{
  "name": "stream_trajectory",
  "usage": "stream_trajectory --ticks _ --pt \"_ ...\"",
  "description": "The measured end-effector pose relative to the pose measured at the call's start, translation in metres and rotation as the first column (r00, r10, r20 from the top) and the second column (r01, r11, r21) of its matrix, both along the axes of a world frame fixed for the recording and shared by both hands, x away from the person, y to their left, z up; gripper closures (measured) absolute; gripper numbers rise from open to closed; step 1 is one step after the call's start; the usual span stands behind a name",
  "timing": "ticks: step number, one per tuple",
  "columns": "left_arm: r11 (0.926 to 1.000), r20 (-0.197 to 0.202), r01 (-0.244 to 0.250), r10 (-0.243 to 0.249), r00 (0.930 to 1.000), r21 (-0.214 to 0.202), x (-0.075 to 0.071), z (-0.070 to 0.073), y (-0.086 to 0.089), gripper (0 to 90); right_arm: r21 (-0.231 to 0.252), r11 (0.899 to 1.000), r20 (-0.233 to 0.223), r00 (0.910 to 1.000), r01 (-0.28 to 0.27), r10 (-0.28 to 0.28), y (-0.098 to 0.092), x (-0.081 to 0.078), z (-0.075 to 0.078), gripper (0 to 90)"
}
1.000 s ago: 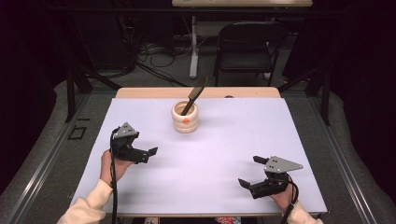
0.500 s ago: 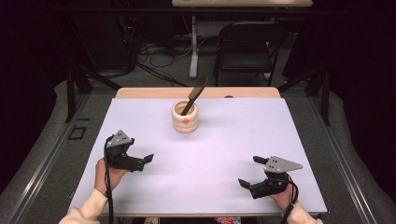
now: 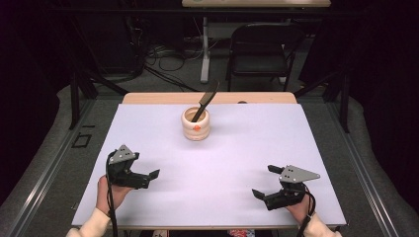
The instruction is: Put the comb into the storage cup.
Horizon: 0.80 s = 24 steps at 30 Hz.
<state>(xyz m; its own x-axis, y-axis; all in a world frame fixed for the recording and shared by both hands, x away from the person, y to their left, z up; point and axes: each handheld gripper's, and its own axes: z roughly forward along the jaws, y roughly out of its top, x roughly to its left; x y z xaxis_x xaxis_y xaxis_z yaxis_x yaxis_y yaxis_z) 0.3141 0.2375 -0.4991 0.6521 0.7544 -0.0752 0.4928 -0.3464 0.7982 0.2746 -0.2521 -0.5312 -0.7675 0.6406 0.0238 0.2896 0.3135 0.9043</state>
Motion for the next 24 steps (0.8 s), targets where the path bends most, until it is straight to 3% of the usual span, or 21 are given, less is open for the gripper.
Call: stream_trajectory --ticks 24 --pt "0.9995 -0.024 -0.024 0.023 0.9994 -0.021 -0.024 -0.018 0.009 0.0 -0.002 1.0 -0.004 1.0 0.001 -0.001 0.0 0.001 -0.001 0.0"
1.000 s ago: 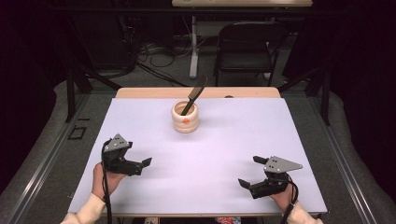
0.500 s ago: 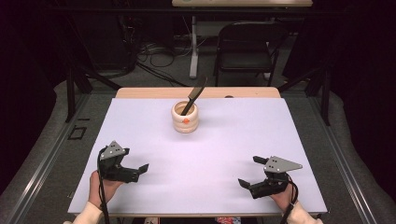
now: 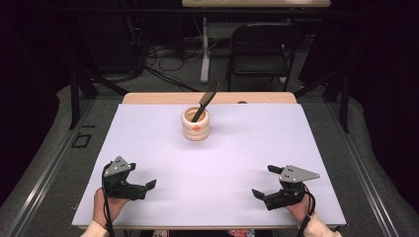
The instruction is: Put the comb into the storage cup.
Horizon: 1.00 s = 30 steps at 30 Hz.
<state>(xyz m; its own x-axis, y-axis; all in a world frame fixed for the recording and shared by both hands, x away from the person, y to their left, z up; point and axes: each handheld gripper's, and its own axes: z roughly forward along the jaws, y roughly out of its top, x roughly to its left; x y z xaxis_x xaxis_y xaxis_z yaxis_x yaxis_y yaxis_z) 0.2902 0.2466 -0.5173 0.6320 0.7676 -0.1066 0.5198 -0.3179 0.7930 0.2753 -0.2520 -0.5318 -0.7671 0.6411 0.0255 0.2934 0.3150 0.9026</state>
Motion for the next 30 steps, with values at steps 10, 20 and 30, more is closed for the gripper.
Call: stream_trajectory --ticks 10,20,30 --pt "0.9999 0.008 -0.008 0.008 0.9999 -0.013 -0.009 -0.005 0.002 0.0 0.0 1.0 0.0 1.0 0.0 0.0 0.0 0.0 0.0 0.0" --pt "0.9996 0.029 -0.02 0.021 0.9994 -0.017 -0.02 -0.009 0.004 0.0 0.001 1.0 0.0 1.0 -0.001 0.001 0.0 0.0 0.0 0.0" --pt "0.9995 0.062 -0.03 0.031 0.9976 -0.011 -0.031 -0.01 0.008 0.0 0.001 1.0 -0.003 1.0 -0.002 0.002 0.0 0.0 0.0 0.0"
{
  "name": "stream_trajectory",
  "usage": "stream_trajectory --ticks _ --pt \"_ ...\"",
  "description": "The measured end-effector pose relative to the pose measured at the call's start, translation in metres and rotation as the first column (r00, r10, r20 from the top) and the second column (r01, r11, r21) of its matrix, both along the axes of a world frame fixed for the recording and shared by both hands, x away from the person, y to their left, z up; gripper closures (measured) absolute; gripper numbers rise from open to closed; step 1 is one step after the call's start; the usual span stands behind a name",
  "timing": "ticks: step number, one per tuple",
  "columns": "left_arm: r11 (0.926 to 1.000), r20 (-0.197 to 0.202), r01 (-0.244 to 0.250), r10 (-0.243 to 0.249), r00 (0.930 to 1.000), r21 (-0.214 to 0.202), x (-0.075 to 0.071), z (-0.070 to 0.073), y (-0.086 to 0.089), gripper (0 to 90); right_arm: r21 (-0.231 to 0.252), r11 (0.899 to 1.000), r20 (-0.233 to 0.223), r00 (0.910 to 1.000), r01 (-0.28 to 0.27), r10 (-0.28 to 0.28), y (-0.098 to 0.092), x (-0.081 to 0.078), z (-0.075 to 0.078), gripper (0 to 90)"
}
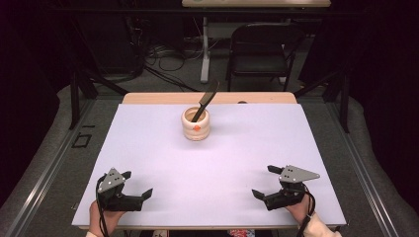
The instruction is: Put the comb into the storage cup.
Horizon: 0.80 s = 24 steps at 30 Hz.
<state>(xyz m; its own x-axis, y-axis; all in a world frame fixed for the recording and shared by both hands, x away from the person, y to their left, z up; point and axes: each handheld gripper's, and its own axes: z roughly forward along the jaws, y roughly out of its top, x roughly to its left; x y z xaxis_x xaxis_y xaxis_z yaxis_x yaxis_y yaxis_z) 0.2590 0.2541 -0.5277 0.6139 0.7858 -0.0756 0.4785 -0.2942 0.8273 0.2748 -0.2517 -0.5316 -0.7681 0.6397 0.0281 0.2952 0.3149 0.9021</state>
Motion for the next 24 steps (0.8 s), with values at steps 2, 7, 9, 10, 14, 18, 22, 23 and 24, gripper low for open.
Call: stream_trajectory --ticks 2,7,9,10,14,18,22,23,24 --pt "1.0 0.005 -0.003 0.003 1.0 0.006 -0.002 -0.0008 0.0007 0.0 0.0 1.0 -0.001 1.0 0.001 -0.001 0.0 0.0 0.0 0.0" --pt "1.0 0.02 -0.006 0.006 0.9998 -0.003 -0.0063 -0.0019 0.0016 0.0 -0.001 1.0 -0.001 1.0 0.001 -0.001 0.0001 0.0001 -0.0001 0.0" --pt "1.0 0.025 -0.003 0.003 0.9997 0.0 -0.008 -0.0025 0.0017 0.0 0.0 1.0 -0.002 1.0 0.001 -0.001 0.0 0.0 0.0 0.0" --pt "1.0 0.029 0.0 0.0 0.9996 0.004 -0.0086 -0.0028 0.0015 0.0 0.0 1.0 -0.002 1.0 0.001 -0.001 0.0 0.0 0.0 0.0" --pt "0.9999 0.041 0.009 -0.009 0.9991 0.012 -0.0107 -0.0036 0.0003 0.0 -0.001 1.0 -0.002 1.0 -0.001 0.001 0.0002 -0.0002 0.0001 0.0" --pt "0.9999 0.045 0.009 -0.009 0.9989 0.01 -0.0102 -0.0035 0.0015 0.0 -0.004 1.0 -0.002 1.0 -0.004 0.004 0.0002 0.0001 -0.0001 0.0" --pt "1.0 0.043 0.002 -0.002 0.9991 0.006 -0.009 -0.0035 0.0027 0.0 -0.003 1.0 -0.002 1.0 -0.007 0.007 0.0005 0.0003 -0.0002 0.0" --pt "1.0 0.043 0.001 -0.001 0.9991 0.005 -0.0087 -0.0036 0.0026 0.0 -0.004 1.0 0.0 1.0 -0.008 0.008 0.0004 0.0002 0.0 0.0" --pt "1.0 0.044 0.002 -0.002 0.999 0.007 -0.0082 -0.0037 0.0027 0.0 -0.003 1.0 -0.001 1.0 -0.008 0.008 0.0003 0.0 0.0001 0.0"
